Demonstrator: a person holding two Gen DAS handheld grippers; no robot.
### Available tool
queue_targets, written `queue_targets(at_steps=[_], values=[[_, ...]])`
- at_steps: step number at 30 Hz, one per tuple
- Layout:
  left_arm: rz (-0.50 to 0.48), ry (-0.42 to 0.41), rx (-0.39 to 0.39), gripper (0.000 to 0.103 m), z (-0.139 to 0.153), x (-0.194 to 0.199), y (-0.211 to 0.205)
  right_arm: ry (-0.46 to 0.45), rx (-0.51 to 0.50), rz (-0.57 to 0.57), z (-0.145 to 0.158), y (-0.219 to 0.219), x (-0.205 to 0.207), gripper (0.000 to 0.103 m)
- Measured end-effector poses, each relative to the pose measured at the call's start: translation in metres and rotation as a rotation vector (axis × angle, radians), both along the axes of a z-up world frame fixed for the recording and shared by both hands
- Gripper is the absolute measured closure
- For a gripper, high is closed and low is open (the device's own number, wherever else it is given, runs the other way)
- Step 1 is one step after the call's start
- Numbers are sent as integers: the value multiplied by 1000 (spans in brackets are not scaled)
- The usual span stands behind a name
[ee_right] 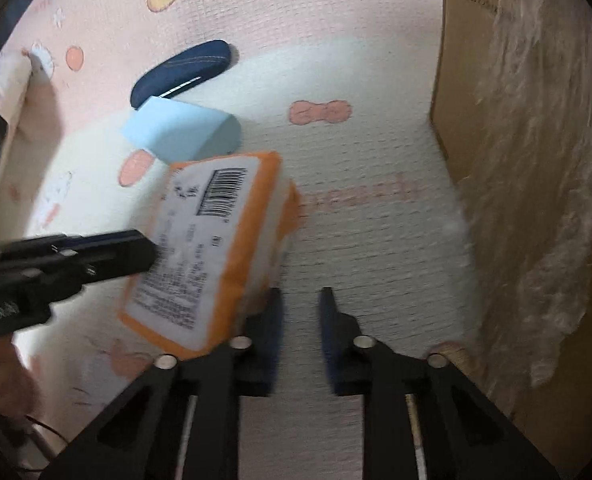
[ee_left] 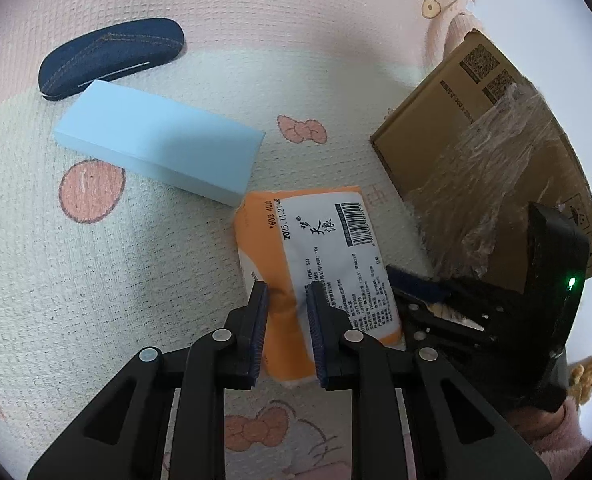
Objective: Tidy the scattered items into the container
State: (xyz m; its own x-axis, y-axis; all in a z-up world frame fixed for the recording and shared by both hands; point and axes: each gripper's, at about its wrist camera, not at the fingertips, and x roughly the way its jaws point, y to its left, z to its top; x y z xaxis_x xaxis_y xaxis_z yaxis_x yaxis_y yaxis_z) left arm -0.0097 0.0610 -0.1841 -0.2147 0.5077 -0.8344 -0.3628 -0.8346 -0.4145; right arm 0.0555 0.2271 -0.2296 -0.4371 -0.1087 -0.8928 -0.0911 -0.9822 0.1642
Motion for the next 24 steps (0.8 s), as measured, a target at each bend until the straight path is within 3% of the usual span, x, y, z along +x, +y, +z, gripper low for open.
queue_targets(at_steps=[6,12,15,18,24], values=[[23,-18,46,81,-4,-2,-14,-6,-5,25,13,-13,0,94],[92,-81,151,81,-16,-10,-37,48,-55,44,36,-24,-6,94],[125,-67,130,81,-17,-11,-48,108,-135,75,47,-32,-8,94],[151,-94,74,84,-25,-14,-58,140,-126,140,53,-52,-15,94],[193,-140,90,87,-33,-14,-75,146,-186,188,49,-66,-36,94]])
